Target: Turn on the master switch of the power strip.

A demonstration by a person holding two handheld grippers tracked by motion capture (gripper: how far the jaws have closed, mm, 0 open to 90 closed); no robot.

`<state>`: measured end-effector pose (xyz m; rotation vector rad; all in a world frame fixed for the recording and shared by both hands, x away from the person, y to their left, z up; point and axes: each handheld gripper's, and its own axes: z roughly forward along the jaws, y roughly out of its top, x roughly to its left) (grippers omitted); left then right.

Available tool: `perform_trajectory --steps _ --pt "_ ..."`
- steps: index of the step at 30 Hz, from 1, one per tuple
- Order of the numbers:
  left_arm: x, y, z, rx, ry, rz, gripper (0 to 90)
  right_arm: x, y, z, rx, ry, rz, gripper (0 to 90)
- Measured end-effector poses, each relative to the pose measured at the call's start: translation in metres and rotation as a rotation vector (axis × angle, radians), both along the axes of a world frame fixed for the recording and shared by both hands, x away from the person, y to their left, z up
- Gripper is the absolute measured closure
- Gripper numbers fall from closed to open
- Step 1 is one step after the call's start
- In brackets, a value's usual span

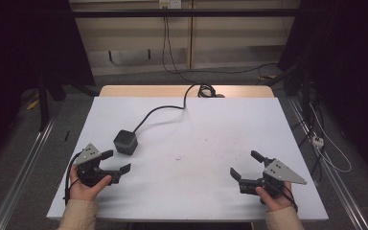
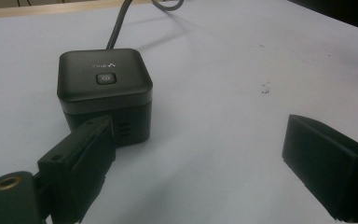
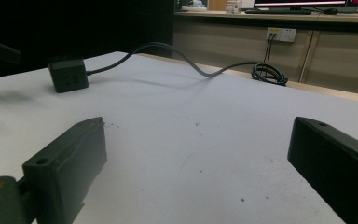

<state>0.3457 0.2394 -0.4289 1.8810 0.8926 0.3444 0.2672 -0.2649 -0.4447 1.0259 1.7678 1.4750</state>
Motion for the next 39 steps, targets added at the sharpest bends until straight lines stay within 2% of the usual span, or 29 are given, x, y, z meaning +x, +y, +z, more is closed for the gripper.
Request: perform_trajectory --steps 6,22,39 --pt "-0.0022 0.0010 -0.0011 -0.006 0.005 -0.003 9.1 -0.0003 0.0003 0.0003 0.000 0.000 0.001 3.8" --pt "-0.0076 0.0014 -0.0054 0.010 0.012 -0.016 8.5 -0.0006 0.0000 0.0002 0.000 -0.001 -0.001 3.8" --pt "-0.0030 -0.0007 -0.0067 0.017 0.008 -0.015 8.5 -0.0015 -0.0016 -0.0003 -0.006 0.003 -0.003 3.8"
